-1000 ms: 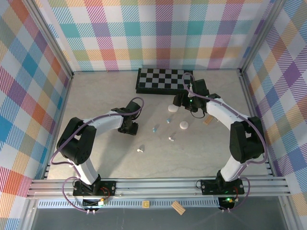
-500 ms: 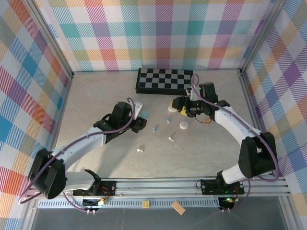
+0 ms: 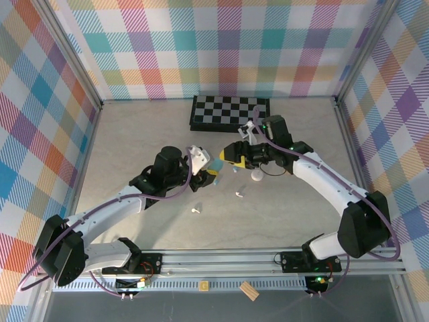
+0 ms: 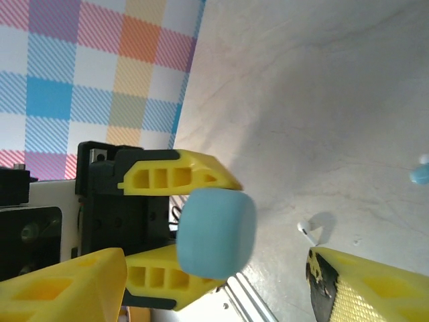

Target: Insert the wireless bluetooth earbuds into the charging case

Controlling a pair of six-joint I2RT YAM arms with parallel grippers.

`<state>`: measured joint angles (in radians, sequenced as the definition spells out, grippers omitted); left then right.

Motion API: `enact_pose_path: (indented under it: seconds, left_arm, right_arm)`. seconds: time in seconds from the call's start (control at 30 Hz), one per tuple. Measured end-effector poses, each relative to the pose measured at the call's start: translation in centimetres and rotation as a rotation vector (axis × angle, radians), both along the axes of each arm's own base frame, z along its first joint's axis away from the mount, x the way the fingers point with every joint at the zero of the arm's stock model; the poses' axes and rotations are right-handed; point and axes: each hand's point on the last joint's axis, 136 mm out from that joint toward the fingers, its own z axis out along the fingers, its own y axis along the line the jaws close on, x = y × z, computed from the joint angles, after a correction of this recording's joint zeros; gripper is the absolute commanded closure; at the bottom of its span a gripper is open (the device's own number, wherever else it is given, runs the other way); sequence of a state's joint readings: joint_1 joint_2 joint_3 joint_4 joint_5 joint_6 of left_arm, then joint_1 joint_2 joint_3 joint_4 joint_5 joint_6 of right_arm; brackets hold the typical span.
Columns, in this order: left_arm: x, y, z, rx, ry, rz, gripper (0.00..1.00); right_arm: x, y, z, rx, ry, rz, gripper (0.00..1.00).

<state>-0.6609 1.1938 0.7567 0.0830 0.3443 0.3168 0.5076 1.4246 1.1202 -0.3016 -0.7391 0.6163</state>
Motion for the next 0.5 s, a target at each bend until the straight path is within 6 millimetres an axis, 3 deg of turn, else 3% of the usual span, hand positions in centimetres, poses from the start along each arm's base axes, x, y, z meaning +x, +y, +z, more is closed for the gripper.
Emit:
enact_pose_path:
  seconds: [0.13,0.37,0.5]
  left_arm:
    - [-0.1,-0.2,0.3,-0.001,-0.023,-0.012,0.64]
    - [-0.3,-0.5,0.8,-0.009,-0.043,-0.028,0.64]
    - [-0.4,-0.3,0.6,-0.008,-0.044,-0.022,0.57]
  right_arm:
    - [-0.8,1.1,-0.5,-0.007,0.022,0.032,0.37]
    - [-1.1,1.2,-1.0,-0.023,0.049,0.030,0.72]
    - [-1.0,1.1,-1.1,-0.030,0.052,0.024,0.80]
